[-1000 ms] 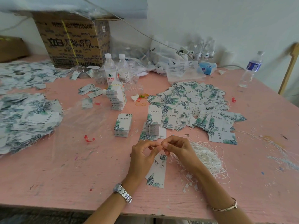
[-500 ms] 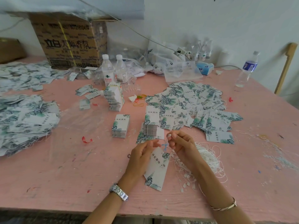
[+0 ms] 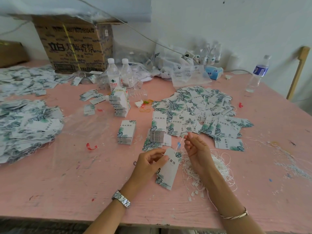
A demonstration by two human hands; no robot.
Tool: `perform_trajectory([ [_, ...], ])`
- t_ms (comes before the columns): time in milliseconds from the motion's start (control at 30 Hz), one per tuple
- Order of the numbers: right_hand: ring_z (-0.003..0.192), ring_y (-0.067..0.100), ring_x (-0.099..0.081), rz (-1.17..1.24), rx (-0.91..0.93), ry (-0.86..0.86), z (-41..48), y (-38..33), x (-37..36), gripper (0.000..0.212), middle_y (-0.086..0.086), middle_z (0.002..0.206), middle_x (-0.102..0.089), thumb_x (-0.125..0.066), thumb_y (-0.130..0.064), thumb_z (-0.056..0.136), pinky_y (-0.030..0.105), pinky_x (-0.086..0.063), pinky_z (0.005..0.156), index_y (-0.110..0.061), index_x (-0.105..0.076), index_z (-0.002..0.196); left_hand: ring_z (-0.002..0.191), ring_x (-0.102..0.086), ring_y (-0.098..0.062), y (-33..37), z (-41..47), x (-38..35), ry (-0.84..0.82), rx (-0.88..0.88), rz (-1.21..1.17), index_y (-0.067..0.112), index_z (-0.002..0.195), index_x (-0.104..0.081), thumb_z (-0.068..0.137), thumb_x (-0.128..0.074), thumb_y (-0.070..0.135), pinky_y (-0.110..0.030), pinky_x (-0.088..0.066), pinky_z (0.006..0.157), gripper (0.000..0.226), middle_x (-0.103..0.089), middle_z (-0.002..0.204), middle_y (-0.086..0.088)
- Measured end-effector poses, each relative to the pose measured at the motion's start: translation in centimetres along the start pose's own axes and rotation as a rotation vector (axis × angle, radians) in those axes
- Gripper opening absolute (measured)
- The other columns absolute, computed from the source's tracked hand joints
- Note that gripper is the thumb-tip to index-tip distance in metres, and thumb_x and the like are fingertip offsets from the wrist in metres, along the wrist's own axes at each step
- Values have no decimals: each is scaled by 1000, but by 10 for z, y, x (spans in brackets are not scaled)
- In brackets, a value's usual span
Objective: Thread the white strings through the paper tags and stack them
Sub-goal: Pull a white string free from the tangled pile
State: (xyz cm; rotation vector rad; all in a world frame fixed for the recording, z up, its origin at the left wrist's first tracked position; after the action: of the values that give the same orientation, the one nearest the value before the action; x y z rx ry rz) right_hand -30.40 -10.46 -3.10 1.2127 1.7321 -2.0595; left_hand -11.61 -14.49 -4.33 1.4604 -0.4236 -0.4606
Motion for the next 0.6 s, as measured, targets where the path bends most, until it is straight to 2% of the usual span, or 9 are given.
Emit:
perform_trajectory([
  [267, 66, 16, -62, -567, 110, -63, -12, 5, -8, 10, 9, 76, -69, -70, -6, 90, 24, -54, 64, -1, -69, 98, 85, -73, -12, 3, 3, 11, 158, -41, -155, 15, 103, -74, 85, -76, 8, -21, -57, 72, 20, -78, 93, -4],
  [433, 67, 17, -64, -765, 127, -77, -22, -2, -19, 10, 6, 79, -73, -63, -3, 95, 25, -51, 60, -6, -72, 97, 84, -73, -10, 5, 1, 19, 234, -77, -265, 13, 102, -74, 81, -76, 18, -19, -56, 69, 22, -78, 94, -3],
  [533, 60, 13, -60, -885, 123, -131, -36, -2, -31, 13, 4, 74, -69, -60, -16, 99, 24, -47, 55, -11, -72, 101, 84, -73, -11, 5, 1, 22, 269, -105, -277, 13, 100, -73, 83, -75, 15, -19, -56, 70, 18, -78, 93, -5],
  [600, 62, 11, -60, -958, 131, -185, -47, 0, -39, 16, 3, 77, -69, -63, -28, 96, 25, -47, 57, -14, -68, 104, 84, -73, -15, 4, 1, 23, 293, -115, -276, 13, 101, -73, 84, -75, 13, -21, -57, 71, 16, -78, 93, -7],
])
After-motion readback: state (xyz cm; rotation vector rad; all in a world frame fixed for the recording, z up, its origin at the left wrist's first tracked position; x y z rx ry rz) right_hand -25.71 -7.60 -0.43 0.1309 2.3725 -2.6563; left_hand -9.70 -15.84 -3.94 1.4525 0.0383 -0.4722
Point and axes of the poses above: each hand's wrist, its own z-axis towards the middle knuckle, its own x-axis out of the back of the hand, y = z × x, the point moved 6 cm from there along z, towards the middle knuckle
